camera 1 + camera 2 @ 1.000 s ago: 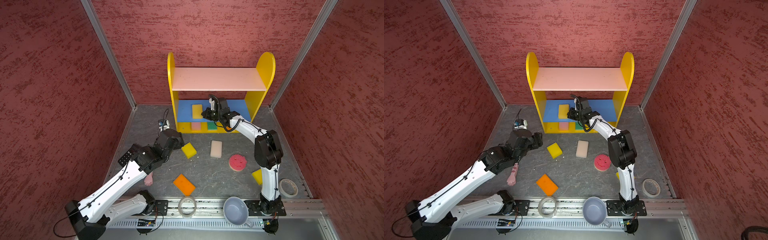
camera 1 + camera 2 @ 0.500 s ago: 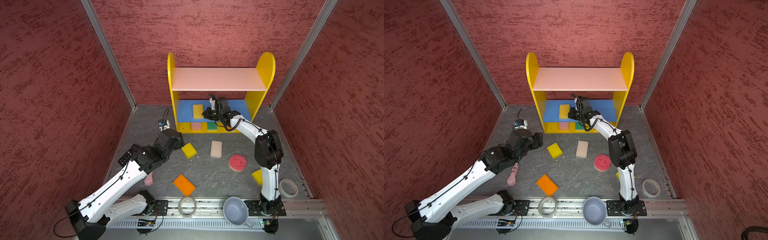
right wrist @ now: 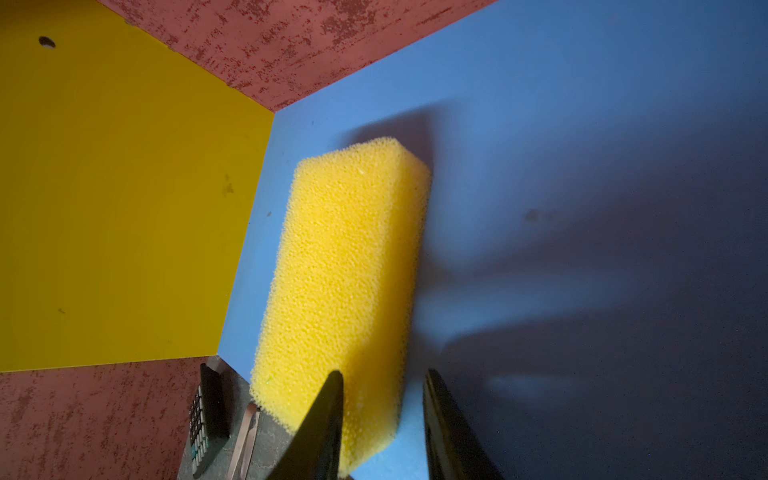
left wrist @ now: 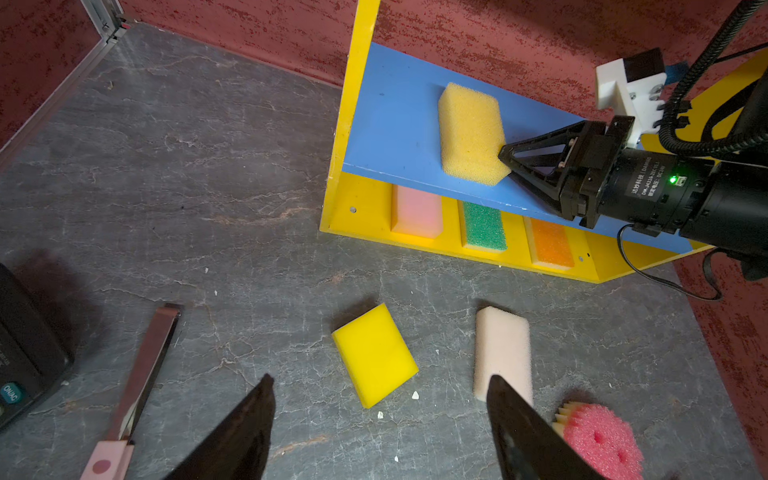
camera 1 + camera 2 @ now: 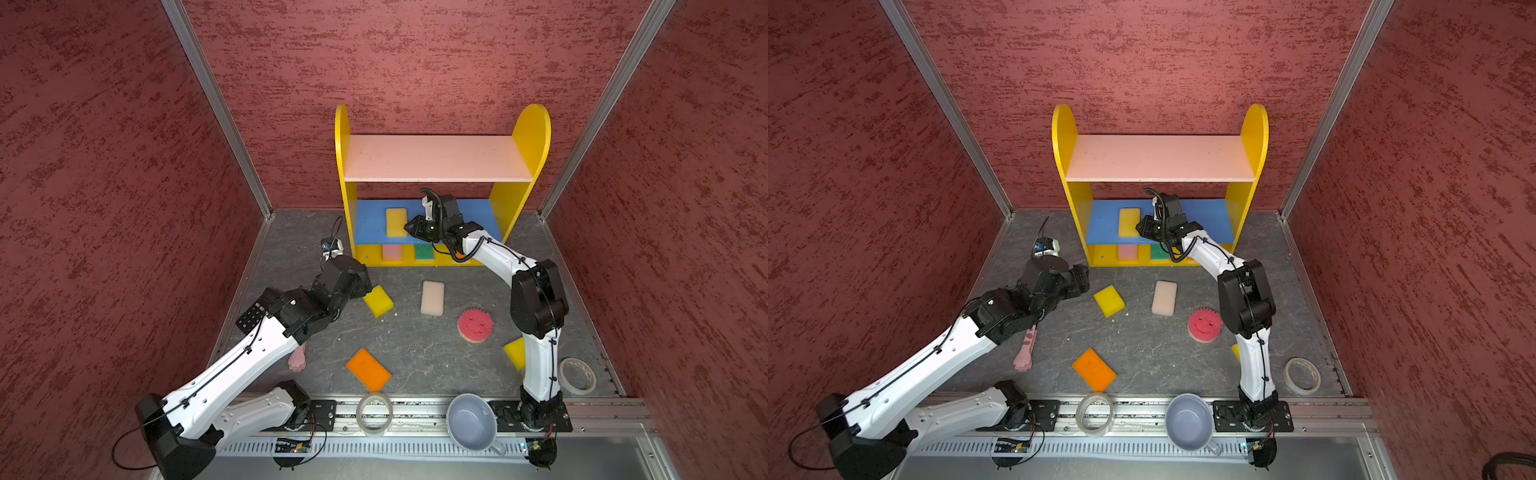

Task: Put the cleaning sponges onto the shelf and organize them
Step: 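Open the right gripper and pull it back from the shelf, then lift the firm yellow sponge with the left gripper while the right gripper approaches it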

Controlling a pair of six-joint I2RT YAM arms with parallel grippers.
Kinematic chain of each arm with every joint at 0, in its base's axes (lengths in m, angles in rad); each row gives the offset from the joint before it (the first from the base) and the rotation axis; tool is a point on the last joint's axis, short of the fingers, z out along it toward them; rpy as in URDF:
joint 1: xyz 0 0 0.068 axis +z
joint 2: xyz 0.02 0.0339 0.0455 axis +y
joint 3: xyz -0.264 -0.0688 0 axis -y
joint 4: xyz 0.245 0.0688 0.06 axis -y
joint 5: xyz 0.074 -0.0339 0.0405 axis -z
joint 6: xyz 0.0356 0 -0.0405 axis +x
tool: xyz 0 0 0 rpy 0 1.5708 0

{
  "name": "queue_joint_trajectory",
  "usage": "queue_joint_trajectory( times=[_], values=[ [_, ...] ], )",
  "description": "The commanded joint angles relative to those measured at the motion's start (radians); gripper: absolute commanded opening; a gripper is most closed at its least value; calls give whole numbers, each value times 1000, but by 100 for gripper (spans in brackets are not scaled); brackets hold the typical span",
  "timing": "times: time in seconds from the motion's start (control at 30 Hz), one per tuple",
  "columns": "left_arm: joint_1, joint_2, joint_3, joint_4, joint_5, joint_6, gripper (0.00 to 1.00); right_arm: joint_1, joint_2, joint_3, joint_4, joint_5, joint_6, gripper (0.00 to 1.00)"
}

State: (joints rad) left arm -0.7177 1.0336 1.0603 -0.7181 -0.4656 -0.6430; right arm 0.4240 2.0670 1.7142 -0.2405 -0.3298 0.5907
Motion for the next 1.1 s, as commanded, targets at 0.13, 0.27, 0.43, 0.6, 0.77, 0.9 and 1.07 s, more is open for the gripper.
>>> queue_joint_trajectory(
  times=[0.13, 0.27, 0.43, 0.6, 0.77, 0.9, 1.07],
  values=[
    [14, -24, -17, 0, 10, -17, 82, -7, -159, -87, 34, 31, -17, 44],
    [28, -45, -65, -6, 19, -54, 84, -5, -263, -173, 45, 78, -31, 55],
    [31, -39, -140, 35, 45, -102, 85, -2, -386, -305, 58, 104, -36, 59],
    [35, 48, -218, 116, 111, -150, 81, 15, -498, -473, 101, 109, -42, 60],
    [62, 176, -264, 217, 165, -180, 80, 28, -623, -635, 119, 160, -88, 61],
    [109, 300, -247, 282, 237, -181, 80, 27, -721, -763, 156, 169, -91, 62],
    [133, 448, -214, 353, 299, -194, 81, 27, -794, -879, 170, 185, -93, 63]
  ],
)
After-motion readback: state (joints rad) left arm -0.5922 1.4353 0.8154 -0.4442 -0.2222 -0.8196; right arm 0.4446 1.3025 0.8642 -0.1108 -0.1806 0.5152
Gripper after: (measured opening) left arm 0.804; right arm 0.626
